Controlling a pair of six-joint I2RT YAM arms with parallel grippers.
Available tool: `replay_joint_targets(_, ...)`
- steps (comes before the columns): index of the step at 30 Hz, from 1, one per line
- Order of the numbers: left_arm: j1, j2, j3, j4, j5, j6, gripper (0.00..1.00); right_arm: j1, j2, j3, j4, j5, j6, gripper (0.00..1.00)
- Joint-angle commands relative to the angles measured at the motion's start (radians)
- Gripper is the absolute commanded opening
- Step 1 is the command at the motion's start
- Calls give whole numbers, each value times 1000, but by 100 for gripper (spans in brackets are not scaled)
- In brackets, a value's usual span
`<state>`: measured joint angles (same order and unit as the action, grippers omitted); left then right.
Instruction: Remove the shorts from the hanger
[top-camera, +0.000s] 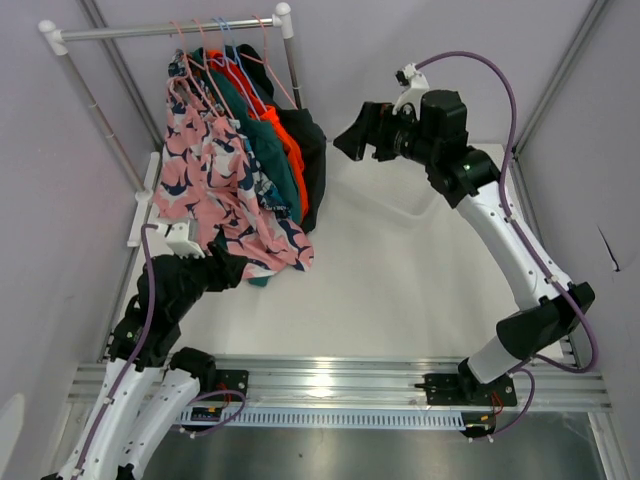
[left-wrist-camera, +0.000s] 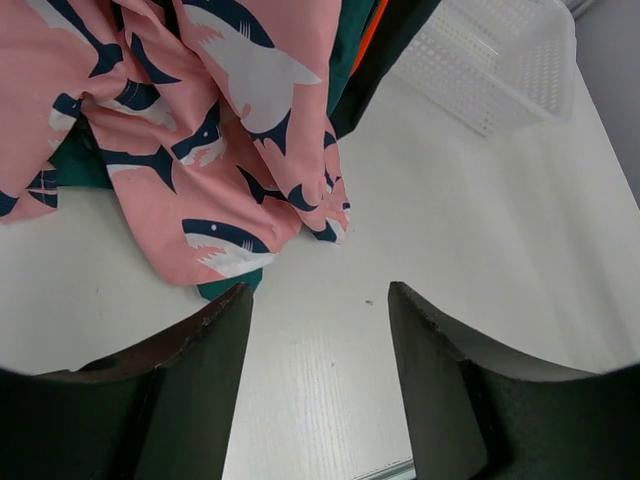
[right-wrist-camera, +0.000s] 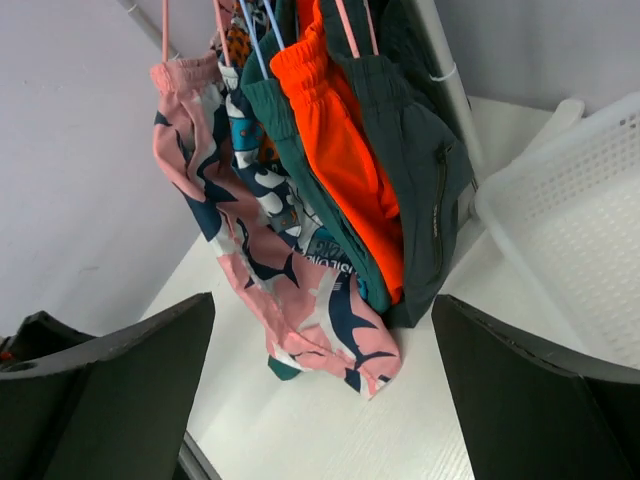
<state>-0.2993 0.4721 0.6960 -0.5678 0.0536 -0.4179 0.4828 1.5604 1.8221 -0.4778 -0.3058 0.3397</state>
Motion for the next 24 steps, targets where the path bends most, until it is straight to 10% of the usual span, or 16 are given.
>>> replay_joint_targets(1, -6, -35, 45, 2, -49, -15, 63, 8, -8, 23, 283, -35, 35, 99)
replay_joint_targets(24, -6, -105, 22, 19, -61, -9, 65, 122, 730, 717, 573, 118, -194, 83)
